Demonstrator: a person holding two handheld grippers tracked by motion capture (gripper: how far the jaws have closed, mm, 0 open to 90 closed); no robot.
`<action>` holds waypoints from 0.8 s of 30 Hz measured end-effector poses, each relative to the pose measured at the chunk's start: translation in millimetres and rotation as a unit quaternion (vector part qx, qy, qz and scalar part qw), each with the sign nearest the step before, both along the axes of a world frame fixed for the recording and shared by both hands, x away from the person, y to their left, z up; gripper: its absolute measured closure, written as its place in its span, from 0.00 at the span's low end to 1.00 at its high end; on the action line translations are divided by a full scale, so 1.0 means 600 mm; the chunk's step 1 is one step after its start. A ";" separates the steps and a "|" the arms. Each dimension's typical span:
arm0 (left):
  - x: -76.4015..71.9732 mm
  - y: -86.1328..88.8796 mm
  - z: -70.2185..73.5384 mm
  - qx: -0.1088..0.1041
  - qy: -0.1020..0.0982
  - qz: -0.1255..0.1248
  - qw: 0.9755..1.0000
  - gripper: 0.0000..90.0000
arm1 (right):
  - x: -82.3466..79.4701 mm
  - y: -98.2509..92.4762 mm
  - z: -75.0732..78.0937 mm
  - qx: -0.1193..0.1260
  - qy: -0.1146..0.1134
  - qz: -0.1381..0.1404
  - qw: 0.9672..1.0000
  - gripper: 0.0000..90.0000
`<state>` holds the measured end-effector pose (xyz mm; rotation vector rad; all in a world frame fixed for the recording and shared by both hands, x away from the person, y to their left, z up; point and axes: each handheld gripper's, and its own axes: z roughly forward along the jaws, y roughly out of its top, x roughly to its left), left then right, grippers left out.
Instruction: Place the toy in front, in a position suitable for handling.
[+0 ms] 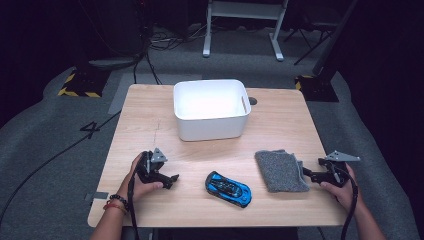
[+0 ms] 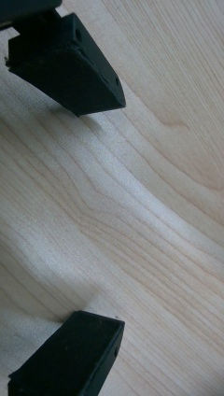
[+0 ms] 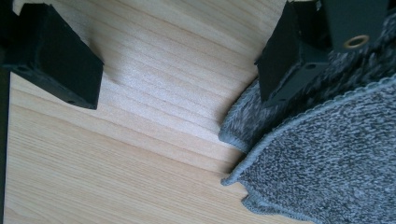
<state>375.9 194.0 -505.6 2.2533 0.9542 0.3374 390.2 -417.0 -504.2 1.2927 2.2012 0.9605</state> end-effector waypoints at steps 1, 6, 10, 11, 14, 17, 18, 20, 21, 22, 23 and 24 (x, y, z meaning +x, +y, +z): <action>0.000 0.000 0.000 -0.001 0.001 -0.002 1.000 0.00 | 0.000 0.000 0.000 0.000 0.000 0.000 1.000 0.16; -0.001 0.002 0.000 -0.001 0.000 -0.001 1.000 0.00 | 0.000 -0.001 0.000 0.000 0.000 0.003 1.000 0.16; -0.006 0.009 0.002 0.003 0.005 -0.033 0.999 0.00 | 0.000 -0.001 0.000 0.000 0.000 0.003 1.000 0.16; -0.006 0.012 0.003 0.001 0.005 -0.043 0.999 0.01 | 0.000 -0.001 0.000 0.000 0.000 0.004 1.000 0.16; -0.008 0.019 0.006 -0.008 0.000 -0.052 0.999 0.11 | 0.000 0.000 0.000 0.000 0.000 0.002 1.000 0.16; -0.009 0.024 0.014 -0.014 -0.008 -0.044 0.999 0.17 | -0.001 0.001 0.000 0.000 0.000 0.001 1.000 0.16; -0.010 0.025 0.018 -0.014 -0.012 -0.040 0.999 0.17 | -0.001 0.001 0.000 0.000 0.000 0.001 1.000 0.16; -0.012 0.026 0.028 -0.017 -0.025 -0.042 0.999 0.24 | -0.002 0.000 0.000 -0.001 0.000 0.001 1.000 0.16; -0.012 0.026 0.032 -0.013 -0.032 -0.041 0.999 0.25 | -0.002 0.001 0.000 0.000 0.000 0.001 1.000 0.16; -0.012 0.026 0.036 -0.005 -0.038 -0.042 0.998 0.26 | -0.001 0.000 0.000 0.000 0.000 0.001 1.000 0.16; -0.011 0.025 0.039 -0.003 -0.039 -0.042 0.998 0.26 | -0.001 0.000 0.000 0.000 0.000 0.002 1.000 0.16; -0.011 0.024 0.041 0.000 -0.041 -0.040 0.998 0.26 | -0.001 0.000 0.000 0.000 -0.001 0.003 1.000 0.16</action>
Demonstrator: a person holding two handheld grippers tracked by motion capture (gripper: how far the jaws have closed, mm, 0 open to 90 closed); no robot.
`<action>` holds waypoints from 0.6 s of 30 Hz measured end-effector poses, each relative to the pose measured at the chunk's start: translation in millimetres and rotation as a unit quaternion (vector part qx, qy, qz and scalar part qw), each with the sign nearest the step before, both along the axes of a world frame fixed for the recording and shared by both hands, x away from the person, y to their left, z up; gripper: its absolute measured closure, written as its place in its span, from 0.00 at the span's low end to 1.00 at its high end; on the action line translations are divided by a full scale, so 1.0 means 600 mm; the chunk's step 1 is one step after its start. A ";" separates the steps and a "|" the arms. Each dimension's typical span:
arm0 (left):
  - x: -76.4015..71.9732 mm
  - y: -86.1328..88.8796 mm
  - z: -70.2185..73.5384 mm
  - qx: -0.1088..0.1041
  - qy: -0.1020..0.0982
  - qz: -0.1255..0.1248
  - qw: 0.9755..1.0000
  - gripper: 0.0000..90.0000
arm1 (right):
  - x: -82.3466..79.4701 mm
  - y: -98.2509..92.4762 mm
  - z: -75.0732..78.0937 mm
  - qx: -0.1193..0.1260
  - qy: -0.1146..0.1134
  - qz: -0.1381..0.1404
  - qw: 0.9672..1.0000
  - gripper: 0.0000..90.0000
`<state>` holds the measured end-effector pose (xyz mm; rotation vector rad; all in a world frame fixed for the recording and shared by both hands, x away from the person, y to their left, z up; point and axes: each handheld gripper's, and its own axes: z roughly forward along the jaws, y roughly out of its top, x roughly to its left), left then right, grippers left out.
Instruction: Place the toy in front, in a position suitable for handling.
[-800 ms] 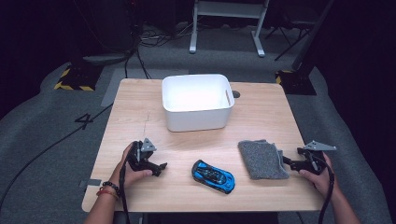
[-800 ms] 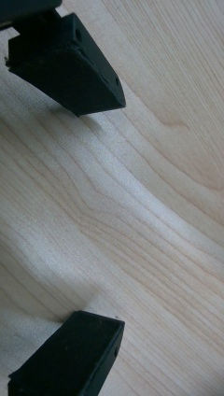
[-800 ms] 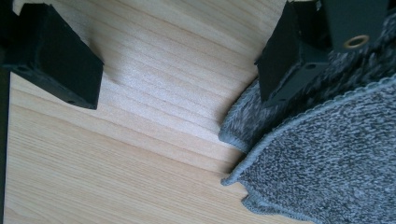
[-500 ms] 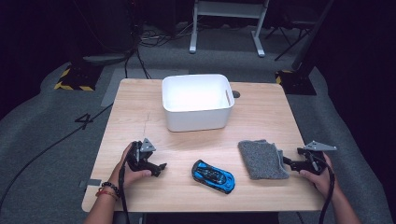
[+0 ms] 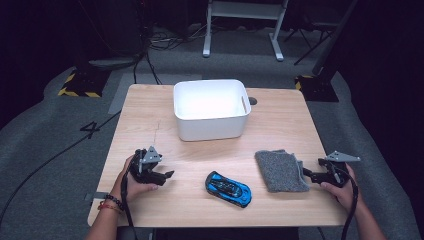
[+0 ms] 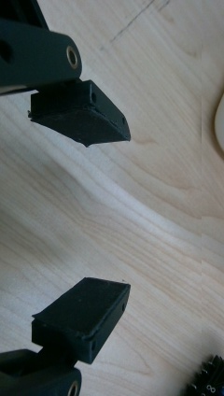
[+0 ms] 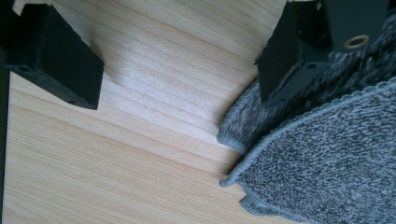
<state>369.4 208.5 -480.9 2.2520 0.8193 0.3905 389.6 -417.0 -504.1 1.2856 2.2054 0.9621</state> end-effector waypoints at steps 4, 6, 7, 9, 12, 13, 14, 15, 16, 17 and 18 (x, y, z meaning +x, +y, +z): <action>0.006 -0.006 0.016 -0.002 0.000 -0.006 1.000 0.26 | 0.000 0.000 0.000 0.000 0.000 0.000 1.000 0.16; 0.009 -0.011 0.029 0.004 -0.009 -0.012 1.000 0.27 | 0.000 0.000 0.000 0.000 0.000 0.000 1.000 0.16; 0.011 -0.013 0.038 0.004 -0.016 -0.013 1.000 0.28 | 0.000 0.000 0.000 0.000 0.000 0.000 1.000 0.16; 0.014 -0.018 0.054 0.000 -0.030 -0.016 0.999 0.28 | 0.000 0.000 0.000 0.000 0.000 0.000 1.000 0.16; 0.021 -0.029 0.082 -0.008 -0.042 -0.026 0.999 0.28 | 0.000 0.000 0.000 0.000 0.000 0.000 1.000 0.16; 0.024 -0.034 0.092 -0.006 -0.046 -0.034 0.998 0.27 | 0.000 0.000 0.000 0.000 0.000 0.000 1.000 0.16; 0.027 -0.041 0.101 -0.002 -0.050 -0.042 0.998 0.26 | 0.000 0.000 0.000 0.000 0.000 0.000 1.000 0.16; 0.031 -0.047 0.111 0.007 -0.057 -0.047 0.997 0.26 | 0.000 0.000 0.000 0.000 0.000 0.000 1.000 0.16; 0.036 -0.053 0.120 0.008 -0.057 -0.050 0.997 0.26 | 0.000 0.000 0.000 0.000 0.000 0.000 1.000 0.16; 0.041 -0.058 0.130 0.012 -0.059 -0.052 0.997 0.26 | 0.000 0.000 0.000 0.000 0.000 0.000 1.000 0.16; 0.046 -0.064 0.138 0.014 -0.063 -0.055 0.996 0.26 | 0.000 0.000 0.000 0.000 0.000 0.001 1.000 0.16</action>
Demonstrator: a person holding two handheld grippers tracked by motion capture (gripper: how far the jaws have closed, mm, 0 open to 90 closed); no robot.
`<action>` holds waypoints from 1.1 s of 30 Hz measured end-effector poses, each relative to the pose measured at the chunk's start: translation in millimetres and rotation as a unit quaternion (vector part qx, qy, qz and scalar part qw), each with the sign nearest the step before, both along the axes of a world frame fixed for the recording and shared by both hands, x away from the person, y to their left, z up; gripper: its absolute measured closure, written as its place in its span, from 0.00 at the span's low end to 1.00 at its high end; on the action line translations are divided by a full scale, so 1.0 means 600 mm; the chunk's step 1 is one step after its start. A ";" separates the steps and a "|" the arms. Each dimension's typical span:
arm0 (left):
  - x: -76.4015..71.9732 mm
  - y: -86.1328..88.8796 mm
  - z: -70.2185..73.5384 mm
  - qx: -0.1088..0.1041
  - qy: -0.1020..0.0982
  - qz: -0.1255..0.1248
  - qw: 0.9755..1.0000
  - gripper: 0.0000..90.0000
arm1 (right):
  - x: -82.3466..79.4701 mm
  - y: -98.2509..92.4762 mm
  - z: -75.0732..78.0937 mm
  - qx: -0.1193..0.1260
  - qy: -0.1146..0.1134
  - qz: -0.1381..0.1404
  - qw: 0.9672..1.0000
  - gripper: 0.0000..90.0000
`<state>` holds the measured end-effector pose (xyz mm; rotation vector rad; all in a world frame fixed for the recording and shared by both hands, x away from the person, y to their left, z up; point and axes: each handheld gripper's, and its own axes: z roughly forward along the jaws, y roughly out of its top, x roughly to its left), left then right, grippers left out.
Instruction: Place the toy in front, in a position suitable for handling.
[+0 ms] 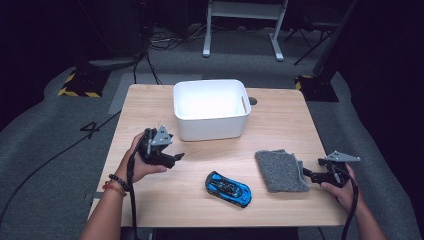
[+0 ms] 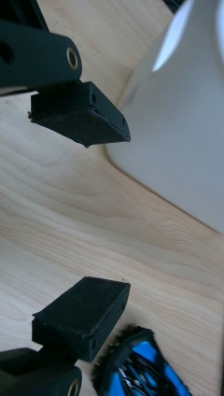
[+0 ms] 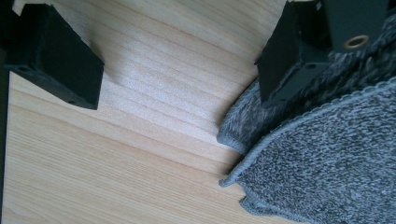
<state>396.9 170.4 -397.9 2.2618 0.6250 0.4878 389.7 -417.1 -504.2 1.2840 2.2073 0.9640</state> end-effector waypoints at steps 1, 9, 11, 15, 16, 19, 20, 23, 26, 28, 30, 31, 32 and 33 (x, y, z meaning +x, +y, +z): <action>0.004 -0.005 0.009 0.001 -0.007 -0.001 1.000 0.26 | 0.000 0.000 0.000 0.000 0.000 0.001 1.000 0.16; 0.049 -0.038 0.058 -0.016 -0.020 -0.019 0.999 0.27 | 0.000 0.000 0.000 0.000 0.000 0.002 1.000 0.16; 0.057 -0.049 0.063 -0.003 -0.024 -0.021 0.999 0.27 | 0.000 0.000 0.000 0.001 0.000 0.002 1.000 0.16; 0.077 -0.067 0.062 0.000 -0.016 -0.024 1.000 0.27 | 0.001 0.000 0.000 0.000 0.000 0.002 1.000 0.16; 0.083 -0.071 0.060 0.000 -0.018 -0.025 1.000 0.27 | 0.000 0.000 0.000 0.001 0.001 0.002 1.000 0.16; 0.100 -0.085 0.053 0.009 -0.007 -0.028 1.000 0.28 | 0.001 0.000 0.000 0.000 0.000 0.002 1.000 0.16; 0.103 -0.088 0.052 0.009 -0.002 -0.030 1.000 0.28 | 0.000 0.000 0.000 0.001 0.000 0.002 1.000 0.16; 0.116 -0.099 0.045 0.010 0.000 -0.037 0.999 0.35 | 0.001 0.000 0.000 0.001 0.000 0.002 1.000 0.16; 0.127 -0.111 0.038 0.012 0.014 -0.054 0.998 0.41 | 0.001 0.000 0.000 0.000 0.000 0.002 1.000 0.16; 0.132 -0.120 0.033 0.023 0.015 -0.059 0.998 0.45 | 0.001 0.000 0.000 0.001 0.000 0.002 1.000 0.16; 0.135 -0.127 0.031 0.028 0.015 -0.060 0.998 0.47 | 0.001 0.000 0.000 0.001 0.000 0.002 1.000 0.16; 0.136 -0.130 0.030 0.027 0.015 -0.060 0.998 0.49 | 0.001 0.000 0.000 0.001 0.001 0.002 1.000 0.16; 0.138 -0.131 0.031 0.026 0.015 -0.064 0.997 0.52 | 0.001 0.000 0.000 0.001 0.001 0.002 1.000 0.16; 0.138 -0.132 0.032 0.021 0.021 -0.066 0.997 0.57 | 0.001 0.000 0.000 0.001 0.000 0.002 1.000 0.16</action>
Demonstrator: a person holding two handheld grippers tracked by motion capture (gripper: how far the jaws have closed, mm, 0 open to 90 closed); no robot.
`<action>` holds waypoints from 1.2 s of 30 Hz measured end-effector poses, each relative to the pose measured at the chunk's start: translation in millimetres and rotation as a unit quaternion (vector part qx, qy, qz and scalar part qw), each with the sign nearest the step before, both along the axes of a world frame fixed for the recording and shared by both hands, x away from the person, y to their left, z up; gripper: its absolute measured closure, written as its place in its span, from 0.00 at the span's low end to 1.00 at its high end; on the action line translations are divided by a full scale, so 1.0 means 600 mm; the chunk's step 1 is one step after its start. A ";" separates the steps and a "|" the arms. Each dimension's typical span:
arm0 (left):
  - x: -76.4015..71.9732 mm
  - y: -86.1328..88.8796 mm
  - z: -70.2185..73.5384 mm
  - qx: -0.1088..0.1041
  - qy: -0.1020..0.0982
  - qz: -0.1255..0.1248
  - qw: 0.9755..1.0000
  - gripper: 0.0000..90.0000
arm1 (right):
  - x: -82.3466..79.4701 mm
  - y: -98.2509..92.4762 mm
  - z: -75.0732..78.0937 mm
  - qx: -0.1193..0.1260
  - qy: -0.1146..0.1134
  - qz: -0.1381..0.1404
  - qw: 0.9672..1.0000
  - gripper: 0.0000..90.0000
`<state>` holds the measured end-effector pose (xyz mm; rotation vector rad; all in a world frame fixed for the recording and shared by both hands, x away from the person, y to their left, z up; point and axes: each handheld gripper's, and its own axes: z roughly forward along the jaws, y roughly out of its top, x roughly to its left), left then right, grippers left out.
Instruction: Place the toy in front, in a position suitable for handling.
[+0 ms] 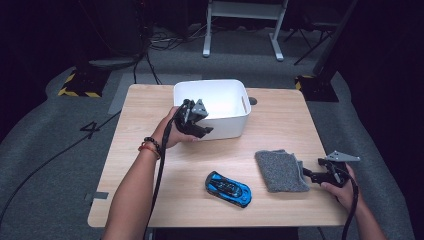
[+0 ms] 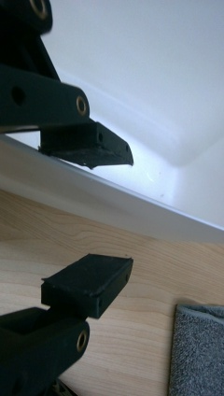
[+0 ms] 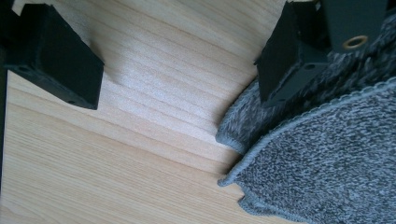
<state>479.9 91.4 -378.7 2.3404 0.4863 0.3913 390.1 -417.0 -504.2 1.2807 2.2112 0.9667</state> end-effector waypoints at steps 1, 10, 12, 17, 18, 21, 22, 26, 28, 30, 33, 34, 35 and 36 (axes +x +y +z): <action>0.001 -0.001 0.000 -0.005 0.001 -0.002 1.000 0.64 | 0.000 0.000 0.000 0.000 0.000 0.000 1.000 0.16; -0.008 -0.012 0.004 0.006 -0.001 -0.016 1.000 0.88 | 0.000 0.000 0.000 0.000 0.000 0.001 1.000 0.16; -0.013 -0.014 0.006 0.008 -0.003 -0.029 1.000 0.89 | 0.000 0.000 0.000 0.000 0.000 0.001 1.000 0.16; -0.036 -0.033 0.008 0.006 0.005 -0.075 0.997 0.96 | 0.000 0.000 0.000 0.000 0.000 0.001 1.000 0.16; -0.041 -0.038 0.009 0.008 0.002 -0.078 0.997 0.96 | 0.000 0.000 0.000 0.000 0.000 0.001 1.000 0.16; -0.053 -0.049 0.010 0.016 -0.007 -0.091 0.996 0.94 | 0.000 0.000 0.000 0.000 0.000 0.001 1.000 0.16; -0.057 -0.051 0.009 0.014 -0.006 -0.092 0.996 0.94 | 0.000 0.000 0.000 0.000 0.000 0.001 1.000 0.16; -0.068 -0.053 0.009 0.010 -0.005 -0.113 0.993 0.95 | 0.000 0.000 0.000 0.000 0.000 0.001 1.000 0.16; -0.073 -0.054 0.009 0.009 -0.002 -0.126 0.992 0.95 | 0.000 0.000 0.000 0.000 0.000 0.001 1.000 0.16; -0.077 -0.055 0.008 0.003 -0.001 -0.141 0.990 0.95 | 0.000 0.000 0.000 0.000 0.000 0.001 1.000 0.16; -0.082 -0.056 0.008 -0.004 0.003 -0.158 0.987 0.96 | 0.000 0.000 0.000 0.000 0.000 0.001 1.000 0.16; -0.084 -0.056 0.007 -0.005 0.002 -0.164 0.987 0.96 | 0.000 0.000 0.000 0.000 0.000 0.001 1.000 0.16; -0.085 -0.054 0.007 -0.006 0.002 -0.166 0.986 0.96 | 0.000 0.000 0.000 0.000 0.000 0.001 1.000 0.16; -0.086 -0.053 0.007 -0.007 0.003 -0.165 0.986 0.96 | 0.000 0.000 0.000 0.000 0.000 0.001 1.000 0.16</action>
